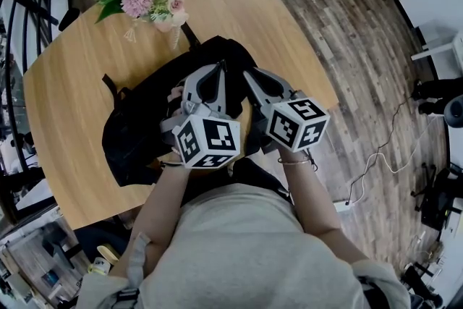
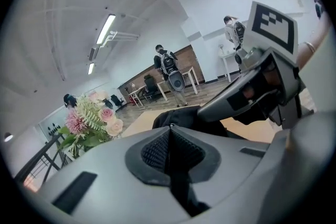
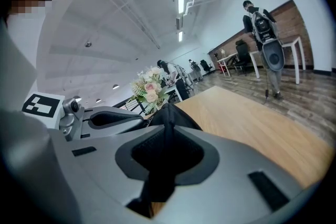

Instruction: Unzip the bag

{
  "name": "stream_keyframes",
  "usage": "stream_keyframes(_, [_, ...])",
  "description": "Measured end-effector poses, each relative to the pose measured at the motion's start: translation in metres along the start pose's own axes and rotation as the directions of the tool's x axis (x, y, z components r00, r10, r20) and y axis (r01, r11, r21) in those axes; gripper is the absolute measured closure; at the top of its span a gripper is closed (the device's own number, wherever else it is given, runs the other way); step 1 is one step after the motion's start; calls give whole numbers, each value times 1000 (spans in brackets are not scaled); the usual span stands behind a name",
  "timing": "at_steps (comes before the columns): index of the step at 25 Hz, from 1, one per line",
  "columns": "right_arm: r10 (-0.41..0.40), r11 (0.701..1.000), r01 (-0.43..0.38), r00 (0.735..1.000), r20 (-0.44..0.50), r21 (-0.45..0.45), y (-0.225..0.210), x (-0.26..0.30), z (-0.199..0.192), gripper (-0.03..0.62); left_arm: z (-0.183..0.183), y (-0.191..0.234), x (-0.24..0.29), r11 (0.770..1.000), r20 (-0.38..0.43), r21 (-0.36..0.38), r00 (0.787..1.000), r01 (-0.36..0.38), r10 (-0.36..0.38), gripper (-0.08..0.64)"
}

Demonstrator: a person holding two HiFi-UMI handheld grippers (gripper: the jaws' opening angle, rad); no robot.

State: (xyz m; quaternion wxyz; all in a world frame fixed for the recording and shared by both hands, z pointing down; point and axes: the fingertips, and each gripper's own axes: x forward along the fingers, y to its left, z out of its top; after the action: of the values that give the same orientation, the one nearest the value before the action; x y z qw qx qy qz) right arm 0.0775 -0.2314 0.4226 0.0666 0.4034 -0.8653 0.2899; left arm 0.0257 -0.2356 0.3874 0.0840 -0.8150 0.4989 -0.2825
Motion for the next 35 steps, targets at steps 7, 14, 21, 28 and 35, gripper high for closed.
stream_keyframes(7, [-36, 999, 36, 999, -6, 17, -4, -4, -1, 532, 2, -1, -11, 990, 2, -129, 998, 59, -59, 540])
stream_keyframes(14, [-43, 999, 43, 999, -2, -7, 0, -6, -3, 534, -4, 1, -27, 963, 24, -257, 997, 77, -74, 540])
stream_keyframes(21, [-29, 999, 29, 1000, -2, -28, 5, -10, -8, 534, -14, -5, -40, 932, 29, -354, 997, 81, -76, 541])
stream_keyframes(28, [-6, 1000, 6, 1000, 4, 6, 10, -17, -12, 537, -17, -6, -50, 885, 41, -456, 995, 98, -89, 541])
stream_keyframes(35, [2, 1000, -2, 1000, 9, 18, 11, -22, -14, 537, -19, -5, -55, 765, 81, -627, 989, 148, -125, 541])
